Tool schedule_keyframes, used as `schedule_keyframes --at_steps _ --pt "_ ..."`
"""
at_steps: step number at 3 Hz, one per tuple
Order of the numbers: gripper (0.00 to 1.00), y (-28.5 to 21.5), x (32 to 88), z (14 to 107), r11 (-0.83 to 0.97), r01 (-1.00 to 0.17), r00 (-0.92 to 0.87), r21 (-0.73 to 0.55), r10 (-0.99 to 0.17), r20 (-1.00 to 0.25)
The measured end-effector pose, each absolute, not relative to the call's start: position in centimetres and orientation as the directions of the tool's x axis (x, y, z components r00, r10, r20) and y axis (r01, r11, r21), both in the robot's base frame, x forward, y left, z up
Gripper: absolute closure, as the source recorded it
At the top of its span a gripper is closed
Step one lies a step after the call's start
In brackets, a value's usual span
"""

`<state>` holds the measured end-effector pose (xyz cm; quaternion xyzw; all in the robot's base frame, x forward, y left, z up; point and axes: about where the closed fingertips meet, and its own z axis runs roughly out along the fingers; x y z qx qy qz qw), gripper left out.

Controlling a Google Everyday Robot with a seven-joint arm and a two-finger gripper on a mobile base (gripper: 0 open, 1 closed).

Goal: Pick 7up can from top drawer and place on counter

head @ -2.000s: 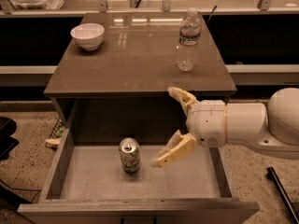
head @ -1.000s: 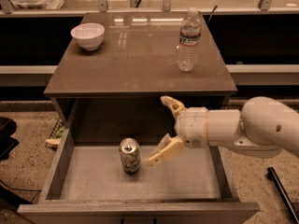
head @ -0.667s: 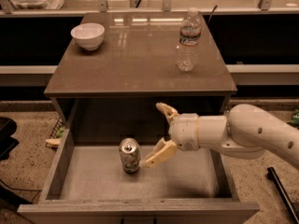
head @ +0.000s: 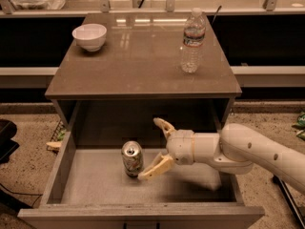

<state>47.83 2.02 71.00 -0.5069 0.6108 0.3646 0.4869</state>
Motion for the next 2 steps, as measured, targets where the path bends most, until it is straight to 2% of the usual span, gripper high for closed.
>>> schedule_keyframes --at_steps 1,2 --pt "0.16 3.4 48.0 69.1 0.201 -0.979 -0.014 -0.034 -0.229 -0.973" --pt "0.4 5.0 47.6 68.4 0.17 -0.985 -0.002 -0.031 -0.192 -0.981"
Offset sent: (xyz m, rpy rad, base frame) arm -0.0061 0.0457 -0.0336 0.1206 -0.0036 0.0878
